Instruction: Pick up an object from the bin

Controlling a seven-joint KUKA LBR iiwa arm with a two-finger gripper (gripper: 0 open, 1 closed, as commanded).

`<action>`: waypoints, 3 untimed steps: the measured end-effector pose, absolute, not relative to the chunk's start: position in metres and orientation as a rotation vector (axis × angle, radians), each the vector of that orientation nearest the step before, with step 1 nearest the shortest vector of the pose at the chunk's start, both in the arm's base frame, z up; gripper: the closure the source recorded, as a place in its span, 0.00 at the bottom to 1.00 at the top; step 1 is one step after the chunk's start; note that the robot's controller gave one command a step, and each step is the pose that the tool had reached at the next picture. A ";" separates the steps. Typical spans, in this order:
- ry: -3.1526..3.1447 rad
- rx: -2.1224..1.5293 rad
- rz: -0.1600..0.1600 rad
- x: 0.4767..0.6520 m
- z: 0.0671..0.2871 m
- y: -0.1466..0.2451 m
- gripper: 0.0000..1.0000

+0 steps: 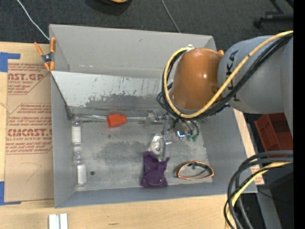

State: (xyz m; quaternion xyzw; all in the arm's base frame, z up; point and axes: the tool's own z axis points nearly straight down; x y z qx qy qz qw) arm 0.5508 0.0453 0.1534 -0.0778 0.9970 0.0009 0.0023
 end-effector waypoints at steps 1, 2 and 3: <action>3.141 0.009 0.004 0.505 0.119 0.030 0.00; 3.084 -0.576 0.002 0.501 0.109 0.016 0.00; 3.133 -0.197 0.006 0.497 0.083 0.017 0.00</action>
Offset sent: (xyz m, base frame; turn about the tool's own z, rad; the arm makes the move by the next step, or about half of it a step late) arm -0.0474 -0.0365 -0.0477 -0.2756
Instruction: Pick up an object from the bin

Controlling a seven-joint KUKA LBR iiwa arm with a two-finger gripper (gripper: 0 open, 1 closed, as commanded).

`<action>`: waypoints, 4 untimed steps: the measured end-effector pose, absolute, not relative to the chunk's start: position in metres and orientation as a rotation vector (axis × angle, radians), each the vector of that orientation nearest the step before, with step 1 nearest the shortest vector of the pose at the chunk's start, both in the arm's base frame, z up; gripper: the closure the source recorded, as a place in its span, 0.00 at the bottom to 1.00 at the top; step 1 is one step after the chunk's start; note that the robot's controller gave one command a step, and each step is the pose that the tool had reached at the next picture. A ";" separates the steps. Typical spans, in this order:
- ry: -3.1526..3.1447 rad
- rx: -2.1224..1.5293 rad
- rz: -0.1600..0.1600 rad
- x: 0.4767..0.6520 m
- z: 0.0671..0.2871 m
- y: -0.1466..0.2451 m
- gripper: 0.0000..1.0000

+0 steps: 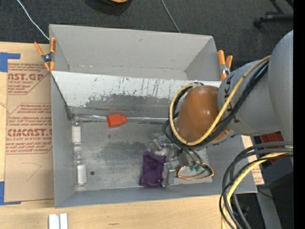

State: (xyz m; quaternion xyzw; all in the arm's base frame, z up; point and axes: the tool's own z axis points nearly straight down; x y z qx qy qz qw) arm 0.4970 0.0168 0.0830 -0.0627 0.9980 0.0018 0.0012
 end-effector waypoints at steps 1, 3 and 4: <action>3.113 -0.390 0.002 0.507 0.077 0.014 0.00; 2.822 -1.353 0.000 0.510 0.072 0.032 1.00; 2.822 -1.353 0.001 0.510 0.072 0.032 1.00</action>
Offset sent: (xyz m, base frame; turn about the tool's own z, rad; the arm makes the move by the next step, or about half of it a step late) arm -0.0151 0.0016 -0.0130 -0.1386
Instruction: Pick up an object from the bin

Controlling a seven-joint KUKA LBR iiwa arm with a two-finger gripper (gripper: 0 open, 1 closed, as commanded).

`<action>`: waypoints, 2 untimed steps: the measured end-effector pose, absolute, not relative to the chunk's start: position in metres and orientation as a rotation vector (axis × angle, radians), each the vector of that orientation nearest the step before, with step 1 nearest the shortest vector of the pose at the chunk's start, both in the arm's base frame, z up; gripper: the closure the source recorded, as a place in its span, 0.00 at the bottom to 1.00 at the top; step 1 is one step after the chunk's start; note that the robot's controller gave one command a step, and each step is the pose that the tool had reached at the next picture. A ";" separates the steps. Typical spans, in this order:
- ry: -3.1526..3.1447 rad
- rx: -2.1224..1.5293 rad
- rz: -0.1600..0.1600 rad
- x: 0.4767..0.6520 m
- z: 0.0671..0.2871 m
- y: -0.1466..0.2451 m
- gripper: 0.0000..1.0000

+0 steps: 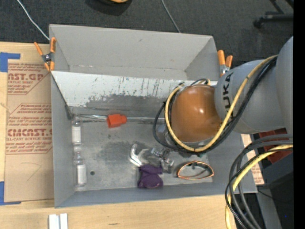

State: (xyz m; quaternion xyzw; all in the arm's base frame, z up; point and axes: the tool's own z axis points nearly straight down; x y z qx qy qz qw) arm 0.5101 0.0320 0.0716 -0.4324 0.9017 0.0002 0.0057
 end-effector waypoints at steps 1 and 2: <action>2.810 -1.369 0.000 0.503 0.119 0.034 1.00; 2.840 -1.308 0.002 0.511 0.145 0.040 1.00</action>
Offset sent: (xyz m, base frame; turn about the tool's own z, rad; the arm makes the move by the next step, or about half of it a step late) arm 0.0005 0.0075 0.0728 0.0295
